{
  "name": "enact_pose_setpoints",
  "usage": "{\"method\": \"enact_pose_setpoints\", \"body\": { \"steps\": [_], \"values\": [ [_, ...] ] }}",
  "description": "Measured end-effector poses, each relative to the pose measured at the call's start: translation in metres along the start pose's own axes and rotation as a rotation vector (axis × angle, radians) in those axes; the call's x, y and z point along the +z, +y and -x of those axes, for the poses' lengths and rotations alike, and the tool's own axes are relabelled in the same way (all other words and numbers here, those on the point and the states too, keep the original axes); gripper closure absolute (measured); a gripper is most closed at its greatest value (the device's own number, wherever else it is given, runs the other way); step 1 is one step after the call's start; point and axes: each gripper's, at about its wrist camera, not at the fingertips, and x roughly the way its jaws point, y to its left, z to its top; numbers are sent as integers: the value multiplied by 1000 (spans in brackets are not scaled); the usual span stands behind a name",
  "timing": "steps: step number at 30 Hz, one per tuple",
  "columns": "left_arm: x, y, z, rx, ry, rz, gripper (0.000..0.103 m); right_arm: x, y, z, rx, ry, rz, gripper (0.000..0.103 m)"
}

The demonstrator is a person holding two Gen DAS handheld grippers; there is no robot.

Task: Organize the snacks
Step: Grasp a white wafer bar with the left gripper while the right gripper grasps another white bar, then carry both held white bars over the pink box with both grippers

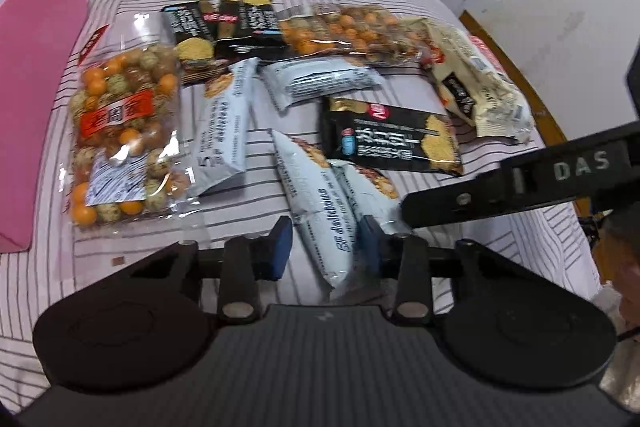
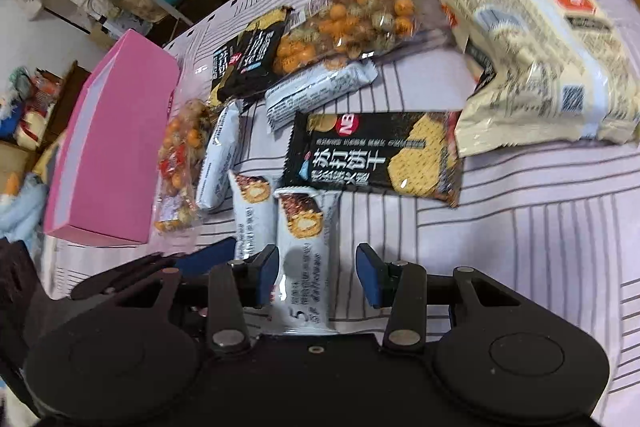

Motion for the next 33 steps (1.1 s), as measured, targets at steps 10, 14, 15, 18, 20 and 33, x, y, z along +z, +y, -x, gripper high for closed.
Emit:
{"method": "enact_pose_setpoints", "body": {
  "steps": [10, 14, 15, 18, 20, 33],
  "values": [
    [-3, 0, -12, 30, -9, 14, 70, 4, 8, -28, -75, 28, 8, 59],
    [-2, -5, -10, 31, -24, -9, 76, 1, 13, -27, -57, 17, 33, 76],
    [-3, -7, -8, 33, -26, -20, 76, -1, 15, -25, -64, 11, 48, 76],
    [-4, -11, -2, 36, -21, -49, 77, -2, 19, -22, -70, -6, 66, 76],
    [-4, -11, 5, 25, -23, -47, 77, -3, 21, -16, -67, -19, 72, 76],
    [-17, -9, 47, 92, 3, -7, 80, -20, 40, 0, -92, -44, 146, 76]
  ]
}}
